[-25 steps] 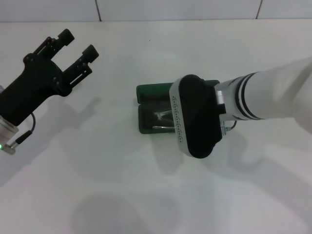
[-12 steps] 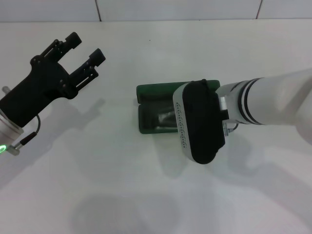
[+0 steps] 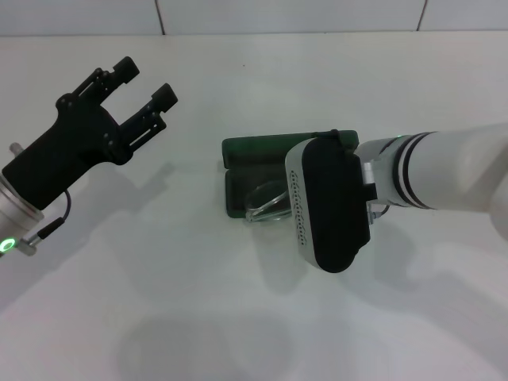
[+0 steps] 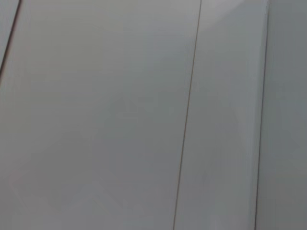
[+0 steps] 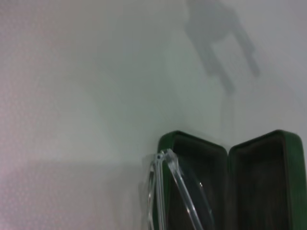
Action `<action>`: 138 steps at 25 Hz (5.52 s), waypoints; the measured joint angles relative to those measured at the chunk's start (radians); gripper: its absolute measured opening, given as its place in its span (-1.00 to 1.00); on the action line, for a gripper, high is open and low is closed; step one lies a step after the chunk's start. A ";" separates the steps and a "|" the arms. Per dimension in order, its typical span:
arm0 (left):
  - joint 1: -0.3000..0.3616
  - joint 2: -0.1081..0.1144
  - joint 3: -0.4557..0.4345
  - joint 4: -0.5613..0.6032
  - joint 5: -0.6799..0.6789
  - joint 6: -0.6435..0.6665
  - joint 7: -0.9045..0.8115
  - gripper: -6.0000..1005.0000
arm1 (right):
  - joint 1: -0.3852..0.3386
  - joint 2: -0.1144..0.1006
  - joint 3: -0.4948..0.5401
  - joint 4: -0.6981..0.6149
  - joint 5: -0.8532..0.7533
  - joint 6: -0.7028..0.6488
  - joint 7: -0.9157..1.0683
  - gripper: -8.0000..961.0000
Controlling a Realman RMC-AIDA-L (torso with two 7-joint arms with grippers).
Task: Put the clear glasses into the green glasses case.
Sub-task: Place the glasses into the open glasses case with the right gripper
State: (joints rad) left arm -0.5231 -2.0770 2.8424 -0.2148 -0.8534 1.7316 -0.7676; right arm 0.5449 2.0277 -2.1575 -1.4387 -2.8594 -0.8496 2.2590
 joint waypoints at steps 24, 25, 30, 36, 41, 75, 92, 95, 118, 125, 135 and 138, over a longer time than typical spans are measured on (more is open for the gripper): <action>0.001 0.009 0.000 0.000 0.001 0.000 0.001 0.54 | -0.080 -0.007 0.088 -0.165 0.348 -0.154 -0.239 -0.33; 0.000 0.009 0.000 0.000 0.001 0.000 0.001 0.54 | -0.074 -0.006 0.114 -0.165 0.409 -0.200 -0.278 -0.33; -0.004 0.009 0.000 0.000 0.000 0.001 0.001 0.54 | 0.000 -0.001 0.180 -0.075 0.523 -0.292 -0.327 -0.33; -0.012 0.009 0.000 0.000 0.000 0.001 -0.001 0.54 | 0.069 0.000 0.176 0.057 0.517 -0.203 -0.294 -0.33; -0.013 0.010 0.000 0.000 0.001 0.001 -0.003 0.54 | 0.063 0.000 0.177 0.063 0.467 -0.139 -0.267 -0.33; -0.026 0.003 0.000 0.000 0.017 -0.001 -0.005 0.54 | 0.028 0.000 0.175 0.086 0.387 -0.074 -0.210 -0.33; -0.028 0.002 0.000 0.002 0.017 0.000 -0.006 0.54 | -0.039 -0.002 0.145 -0.002 0.310 -0.050 -0.166 -0.33; -0.028 0.002 0.000 0.002 0.017 -0.001 -0.006 0.54 | -0.064 -0.006 0.141 -0.044 0.323 -0.064 -0.182 -0.33; -0.028 0.003 0.000 0.000 0.026 0.004 -0.006 0.54 | 0.069 0.000 0.052 0.175 0.476 0.095 -0.239 -0.33; -0.033 0.003 0.000 0.000 0.028 0.005 -0.006 0.54 | 0.068 0.000 0.015 0.184 0.336 0.177 -0.098 -0.33; -0.021 0.005 0.000 0.000 0.036 0.007 -0.002 0.54 | -0.015 0.000 0.013 0.069 0.313 0.172 -0.099 -0.33; -0.020 0.004 0.000 0.000 0.038 0.008 -0.001 0.54 | -0.026 0.000 0.020 0.054 0.280 0.146 -0.094 -0.33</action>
State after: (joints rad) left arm -0.5430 -2.0732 2.8425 -0.2148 -0.8153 1.7401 -0.7683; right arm 0.5192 2.0278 -2.1373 -1.3844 -2.5794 -0.7031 2.1653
